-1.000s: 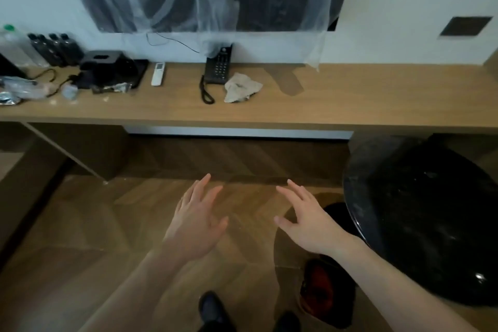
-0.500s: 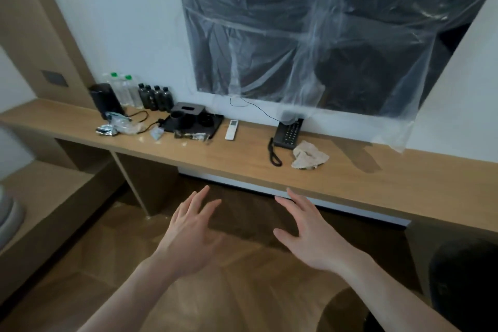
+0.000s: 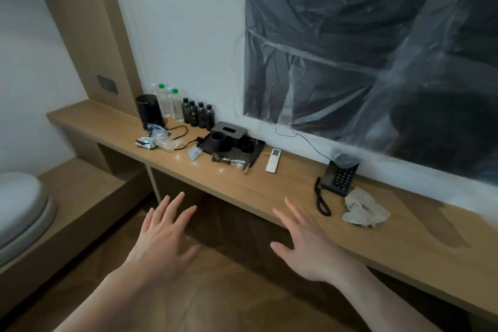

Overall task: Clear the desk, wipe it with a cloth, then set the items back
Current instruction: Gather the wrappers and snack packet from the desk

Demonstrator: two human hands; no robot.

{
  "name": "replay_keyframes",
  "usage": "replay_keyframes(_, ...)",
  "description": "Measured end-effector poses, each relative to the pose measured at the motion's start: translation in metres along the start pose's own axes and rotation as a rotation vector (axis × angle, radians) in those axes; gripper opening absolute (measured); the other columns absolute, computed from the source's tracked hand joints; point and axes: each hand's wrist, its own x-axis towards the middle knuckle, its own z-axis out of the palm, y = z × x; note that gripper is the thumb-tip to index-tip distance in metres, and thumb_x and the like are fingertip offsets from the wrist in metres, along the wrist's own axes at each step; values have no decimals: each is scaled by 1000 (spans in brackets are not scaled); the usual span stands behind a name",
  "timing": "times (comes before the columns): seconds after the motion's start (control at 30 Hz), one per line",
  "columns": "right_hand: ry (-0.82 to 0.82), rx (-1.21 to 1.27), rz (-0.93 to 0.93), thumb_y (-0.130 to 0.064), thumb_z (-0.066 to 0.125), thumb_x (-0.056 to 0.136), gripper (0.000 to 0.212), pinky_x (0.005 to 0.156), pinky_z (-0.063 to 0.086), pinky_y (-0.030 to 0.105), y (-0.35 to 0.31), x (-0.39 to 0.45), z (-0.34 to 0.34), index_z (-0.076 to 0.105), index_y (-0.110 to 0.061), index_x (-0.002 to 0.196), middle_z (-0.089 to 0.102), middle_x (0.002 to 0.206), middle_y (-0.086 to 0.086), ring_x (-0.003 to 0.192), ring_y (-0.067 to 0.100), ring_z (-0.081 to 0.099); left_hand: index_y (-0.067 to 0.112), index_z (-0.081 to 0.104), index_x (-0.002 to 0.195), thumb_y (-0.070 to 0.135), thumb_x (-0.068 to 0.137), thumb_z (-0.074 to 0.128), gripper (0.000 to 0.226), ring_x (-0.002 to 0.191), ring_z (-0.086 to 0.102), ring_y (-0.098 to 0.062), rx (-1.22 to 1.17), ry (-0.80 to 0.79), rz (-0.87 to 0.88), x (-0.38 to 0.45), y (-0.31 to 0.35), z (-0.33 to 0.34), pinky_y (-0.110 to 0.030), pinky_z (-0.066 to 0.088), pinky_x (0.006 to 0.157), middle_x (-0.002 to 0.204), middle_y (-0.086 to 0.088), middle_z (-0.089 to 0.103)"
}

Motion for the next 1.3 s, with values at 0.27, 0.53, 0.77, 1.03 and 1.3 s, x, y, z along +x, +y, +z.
replay_keyframes(0.27, -135, 33, -45, -58, 48, 102, 72, 127, 6, 52, -30, 138, -27, 8, -50, 162, -23, 167, -22, 157, 14, -19, 43, 4, 163, 70, 95, 49, 86, 155, -26, -22, 54, -38, -99, 103, -56, -46, -47, -12, 125, 169, 7, -25)
replay_keyframes(0.53, -214, 76, -100, -58, 50, 101, 74, 128, 5, 52, -61, 248, -26, 10, -48, 162, -23, 166, -26, 156, 11, -21, 47, 9, 161, 73, 93, 48, 82, 156, -23, -18, -35, -20, -164, 167, -125, -39, -47, -10, 126, 168, 13, -25)
replay_keyframes(0.77, -228, 98, -33, -56, 53, 101, 74, 129, 4, 51, -93, 321, -10, 13, -49, 162, -22, 166, -28, 157, 10, -18, 46, 11, 161, 68, 95, 50, 80, 157, -19, -16, -89, -88, -152, 226, -191, -31, -46, -9, 127, 169, 13, -22)
replay_keyframes(1.03, -154, 177, 104, -57, 53, 100, 72, 128, 6, 46, -144, 389, 20, 17, -48, 161, -16, 168, -27, 159, 10, -11, 44, 17, 161, 65, 94, 55, 80, 159, -13, -17, -127, -187, -36, 305, -277, -38, -45, -5, 129, 171, 12, -14)
replay_keyframes(1.3, -76, 307, 228, -54, 58, 99, 66, 127, 15, 41, -158, 416, 45, 25, -50, 157, -4, 168, -28, 158, 10, 3, 40, 24, 160, 63, 92, 58, 79, 159, 1, -22, -157, -290, 107, 384, -314, -19, -44, 7, 130, 172, 8, -2)
